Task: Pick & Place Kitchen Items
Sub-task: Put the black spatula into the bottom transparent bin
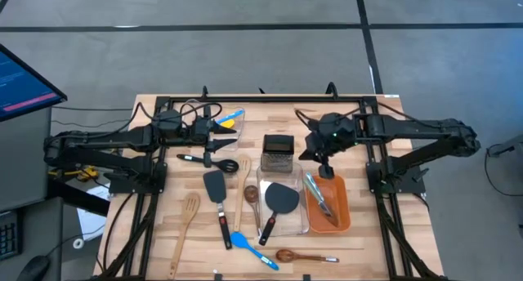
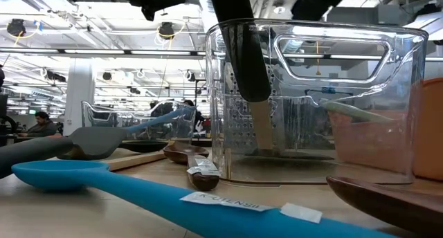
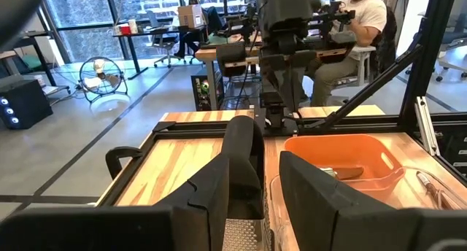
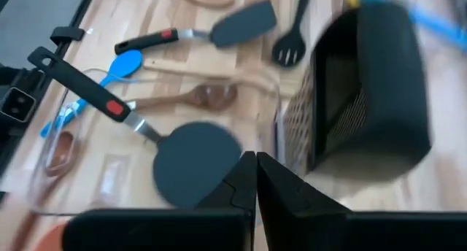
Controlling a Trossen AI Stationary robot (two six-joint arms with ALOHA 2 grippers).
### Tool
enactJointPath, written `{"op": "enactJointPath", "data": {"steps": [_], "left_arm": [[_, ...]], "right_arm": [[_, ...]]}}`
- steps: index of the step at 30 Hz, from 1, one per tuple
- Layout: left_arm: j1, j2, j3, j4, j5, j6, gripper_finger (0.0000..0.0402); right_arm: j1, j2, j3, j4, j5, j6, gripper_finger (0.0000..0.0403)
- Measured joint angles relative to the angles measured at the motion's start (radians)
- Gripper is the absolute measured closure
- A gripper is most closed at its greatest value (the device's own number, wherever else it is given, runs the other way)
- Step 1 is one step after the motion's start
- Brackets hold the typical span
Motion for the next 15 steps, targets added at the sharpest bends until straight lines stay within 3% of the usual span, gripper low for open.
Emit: {"op": "enactJointPath", "data": {"steps": [7,15], "left_arm": [[0.000,0.000,0.000,0.005,0.000,0.000,0.0294],[0.000,0.000,0.000,0.005,0.000,0.000,0.0294]], "right_arm": [[-0.051,0.000,0.000,0.177,-0.014,-0.186,0.0400],[-0.185,-0.006,-0.095,0.300,-0.150,-0.222,0.0401]]}}
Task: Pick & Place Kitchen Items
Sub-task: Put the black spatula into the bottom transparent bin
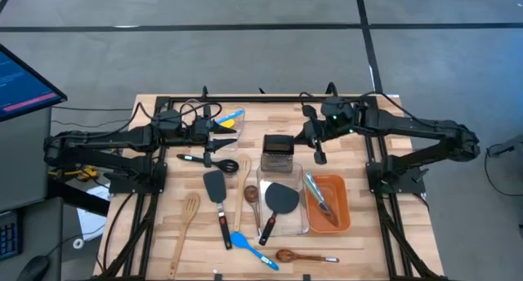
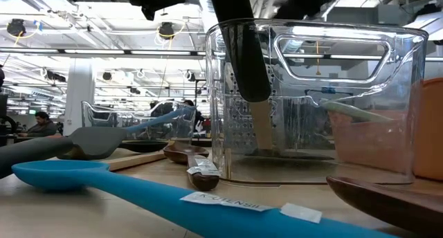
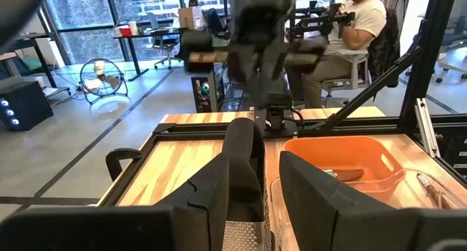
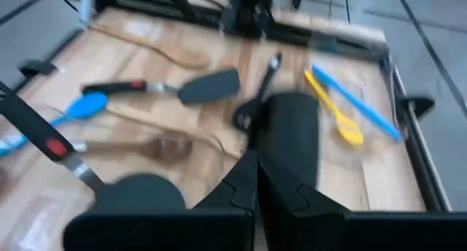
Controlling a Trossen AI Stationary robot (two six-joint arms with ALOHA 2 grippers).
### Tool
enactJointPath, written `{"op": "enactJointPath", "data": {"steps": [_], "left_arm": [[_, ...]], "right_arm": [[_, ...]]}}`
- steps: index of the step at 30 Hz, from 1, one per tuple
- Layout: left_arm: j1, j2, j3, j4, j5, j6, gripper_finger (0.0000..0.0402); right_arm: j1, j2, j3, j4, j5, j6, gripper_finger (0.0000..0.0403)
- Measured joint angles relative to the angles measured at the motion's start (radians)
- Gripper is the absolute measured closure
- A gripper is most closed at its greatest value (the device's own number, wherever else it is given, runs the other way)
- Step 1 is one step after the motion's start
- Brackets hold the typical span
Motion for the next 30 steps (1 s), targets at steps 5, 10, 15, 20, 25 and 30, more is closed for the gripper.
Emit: {"op": "enactJointPath", "data": {"steps": [5,10,15,20,25,30], "left_arm": [[0.000,0.000,0.000,-0.001,0.000,0.000,0.0294],[0.000,0.000,0.000,-0.003,0.000,0.000,0.0294],[0.000,0.000,0.000,-0.003,0.000,0.000,0.0294],[0.000,0.000,0.000,-0.002,0.000,0.000,0.0294],[0.000,0.000,0.000,0.000,0.000,0.000,0.0294],[0.000,0.000,0.000,0.006,0.000,0.000,0.0294]], "right_arm": [[-0.115,-0.009,-0.137,0.194,-0.089,0.025,0.0402],[-0.190,-0.015,-0.195,0.300,-0.179,0.064,0.0402],[-0.219,-0.052,-0.203,0.258,-0.276,0.172,0.0402],[-0.184,-0.114,-0.201,0.124,-0.333,0.195,0.0402],[-0.153,-0.182,-0.202,-0.047,-0.326,0.161,0.0402],[-0.150,-0.277,-0.203,-0.136,-0.185,0.142,0.0402]]}}
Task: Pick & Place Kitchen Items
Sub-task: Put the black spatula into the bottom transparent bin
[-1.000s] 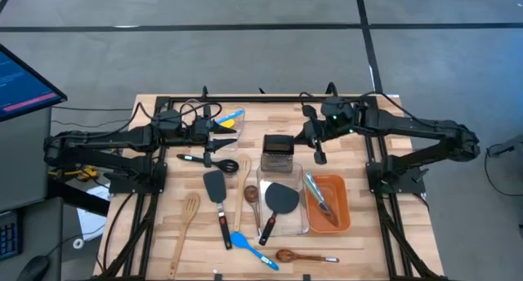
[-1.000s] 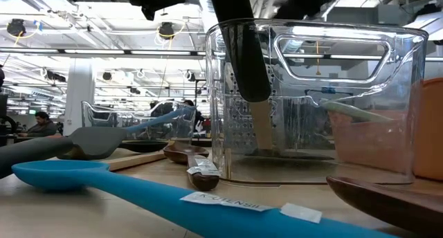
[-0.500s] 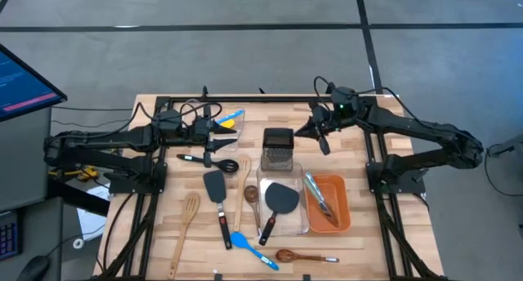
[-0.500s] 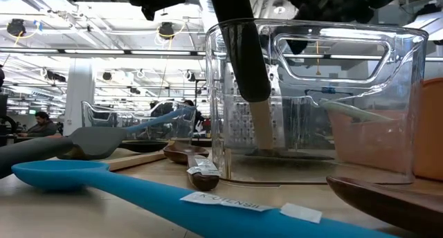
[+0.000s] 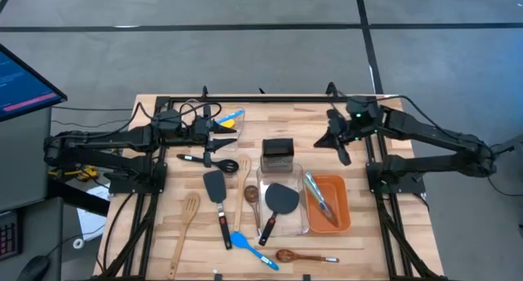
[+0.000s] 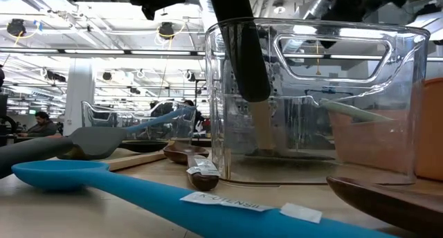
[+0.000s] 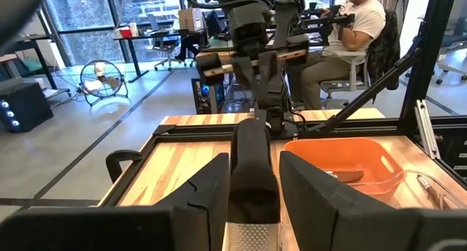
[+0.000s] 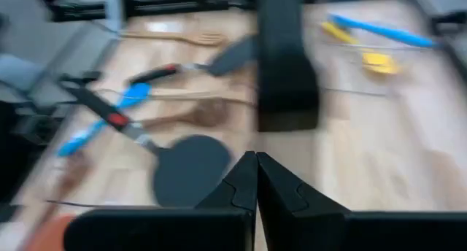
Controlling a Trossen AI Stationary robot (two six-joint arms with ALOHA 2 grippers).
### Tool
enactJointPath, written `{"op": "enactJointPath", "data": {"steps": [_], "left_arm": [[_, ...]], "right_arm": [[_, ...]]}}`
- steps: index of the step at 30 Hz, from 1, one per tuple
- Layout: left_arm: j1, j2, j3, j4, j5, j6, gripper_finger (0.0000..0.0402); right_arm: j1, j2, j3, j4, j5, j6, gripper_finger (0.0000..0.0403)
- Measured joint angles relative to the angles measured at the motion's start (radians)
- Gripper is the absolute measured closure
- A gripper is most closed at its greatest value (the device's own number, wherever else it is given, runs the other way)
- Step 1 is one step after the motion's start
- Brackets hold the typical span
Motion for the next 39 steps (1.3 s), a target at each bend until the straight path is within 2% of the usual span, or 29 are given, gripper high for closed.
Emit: {"op": "enactJointPath", "data": {"steps": [2,6,10,15,18,26,32,39], "left_arm": [[0.000,0.000,0.000,0.001,0.000,0.000,0.0294],[0.000,0.000,0.000,0.007,0.000,0.000,0.0294],[0.000,0.000,0.000,0.011,0.000,0.000,0.0294],[0.000,0.000,0.000,0.016,0.000,-0.009,0.0294],[0.000,0.000,0.000,0.017,0.000,-0.076,0.0294],[-0.015,0.000,0.000,-0.032,0.004,-0.212,0.0294],[-0.019,0.000,0.000,-0.235,0.073,-0.256,0.0294],[-0.019,0.000,0.000,-0.447,0.075,-0.373,0.0294]], "right_arm": [[-0.005,-0.045,-0.018,-0.001,0.048,-0.015,0.0402],[-0.021,-0.166,-0.101,0.054,0.042,-0.025,0.0402],[-0.033,-0.294,-0.235,0.250,0.049,0.025,0.0402],[-0.040,-0.395,-0.383,0.567,0.047,0.121,0.0402],[-0.039,-0.425,-0.439,0.650,0.047,0.140,0.0402],[-0.043,-0.437,-0.508,0.635,0.047,0.133,0.0402],[-0.044,-0.437,-0.508,0.647,0.047,0.133,0.0402],[-0.044,-0.437,-0.508,0.646,0.047,0.133,0.0402]]}}
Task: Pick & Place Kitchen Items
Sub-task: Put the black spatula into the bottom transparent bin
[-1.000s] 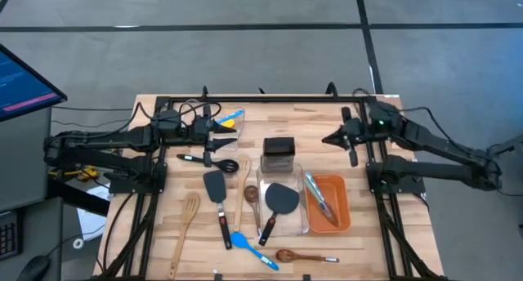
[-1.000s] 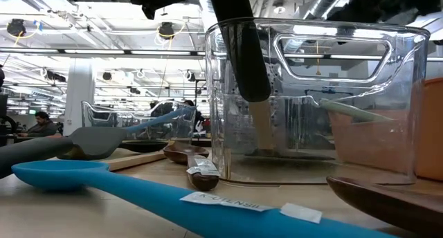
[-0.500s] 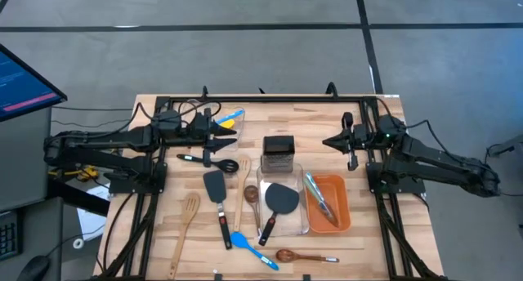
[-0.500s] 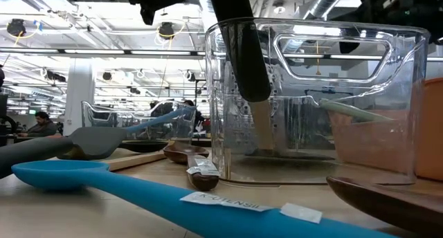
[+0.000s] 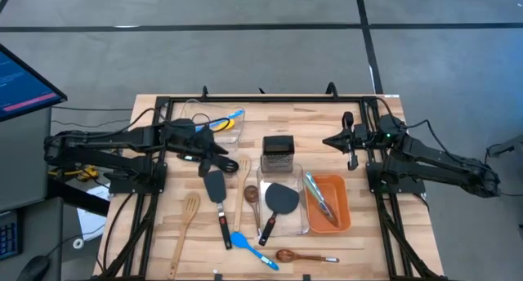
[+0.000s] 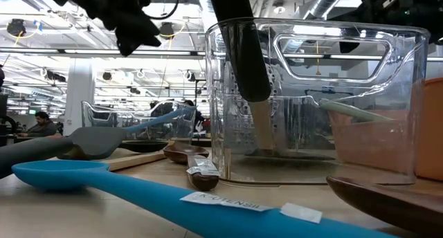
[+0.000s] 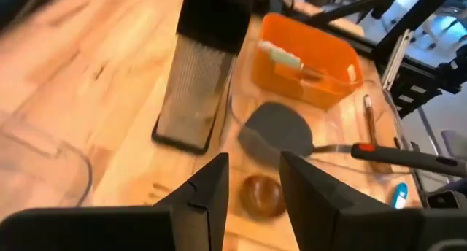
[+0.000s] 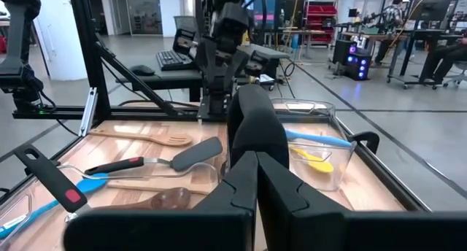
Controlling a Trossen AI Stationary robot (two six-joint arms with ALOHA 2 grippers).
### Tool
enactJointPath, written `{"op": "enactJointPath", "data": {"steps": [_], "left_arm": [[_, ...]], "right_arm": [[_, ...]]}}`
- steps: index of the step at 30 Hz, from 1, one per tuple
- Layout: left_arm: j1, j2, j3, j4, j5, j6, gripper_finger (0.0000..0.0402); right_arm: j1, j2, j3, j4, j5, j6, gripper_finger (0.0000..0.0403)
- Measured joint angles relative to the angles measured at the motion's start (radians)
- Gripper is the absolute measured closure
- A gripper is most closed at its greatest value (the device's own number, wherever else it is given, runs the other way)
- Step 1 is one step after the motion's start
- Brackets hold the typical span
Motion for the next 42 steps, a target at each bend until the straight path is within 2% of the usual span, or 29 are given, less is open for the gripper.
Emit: {"op": "enactJointPath", "data": {"steps": [9,23,28,36,42], "left_arm": [[-0.026,0.000,0.000,-0.070,0.007,-0.019,0.0297],[-0.158,0.000,0.000,-0.269,0.006,-0.042,0.0350],[-0.177,0.000,0.000,-0.271,-0.006,-0.142,0.0363],[-0.227,0.000,0.000,-0.258,-0.151,-0.263,0.0398],[-0.270,0.000,0.000,-0.161,-0.162,-0.331,0.0399]], "right_arm": [[0.000,0.000,0.000,0.000,0.000,0.000,0.0402],[0.000,0.000,0.000,0.000,0.000,0.000,0.0402],[0.000,0.000,0.001,0.000,0.000,0.000,0.0402],[0.000,0.000,0.001,0.000,0.000,-0.001,0.0402],[0.000,0.000,0.001,0.000,0.000,-0.001,0.0402]]}}
